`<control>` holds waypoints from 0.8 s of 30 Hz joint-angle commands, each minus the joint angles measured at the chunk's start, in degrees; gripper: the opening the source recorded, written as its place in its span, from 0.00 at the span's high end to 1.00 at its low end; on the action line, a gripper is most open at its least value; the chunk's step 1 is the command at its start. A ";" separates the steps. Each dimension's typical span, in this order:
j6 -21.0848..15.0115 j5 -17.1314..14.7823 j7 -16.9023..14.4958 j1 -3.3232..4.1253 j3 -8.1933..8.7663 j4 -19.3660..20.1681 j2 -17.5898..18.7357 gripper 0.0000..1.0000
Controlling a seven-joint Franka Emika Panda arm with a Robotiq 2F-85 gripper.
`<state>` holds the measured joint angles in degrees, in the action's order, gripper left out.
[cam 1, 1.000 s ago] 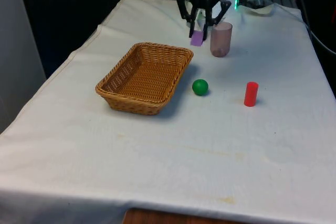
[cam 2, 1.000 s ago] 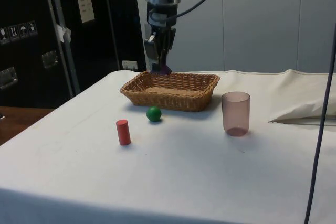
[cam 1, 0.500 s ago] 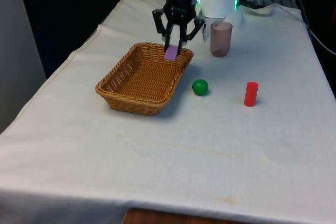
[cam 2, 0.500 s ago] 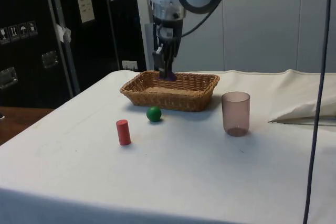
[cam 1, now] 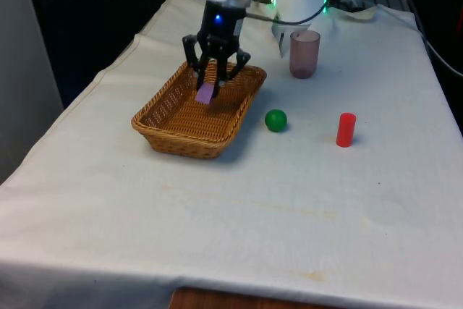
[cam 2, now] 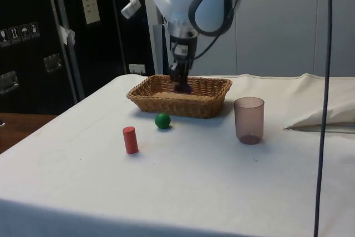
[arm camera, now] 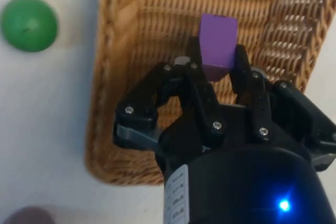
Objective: Pick up the triangular block and place it into the basket.
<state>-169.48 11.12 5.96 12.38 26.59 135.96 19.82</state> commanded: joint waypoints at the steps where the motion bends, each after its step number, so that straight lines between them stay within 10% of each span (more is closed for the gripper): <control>1: -0.97 -1.32 -1.43 -1.72 -1.89 0.23 0.23 0.67; 3: -1.66 -1.49 -1.43 -1.60 -1.66 -0.06 0.97 0.67; 4: -1.20 -0.29 -0.40 -0.29 0.34 -0.57 1.60 0.67; 5: -2.29 -1.72 -1.38 -1.43 -1.66 -0.11 1.38 0.67; 11: -2.58 -1.66 -1.26 -1.38 -1.66 -0.74 2.46 0.63; 14: -2.52 -0.86 -0.52 -0.29 -0.11 -0.97 2.92 0.51; 15: -2.52 -1.60 -1.26 -1.32 -1.66 -0.92 2.75 0.51; 23: -2.46 -1.55 -1.26 -1.26 -1.60 -1.32 3.27 0.07; 24: -2.52 -0.86 -0.57 -0.29 -0.17 -1.55 3.67 0.02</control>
<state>-172.00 10.26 5.39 12.09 26.41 134.42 23.49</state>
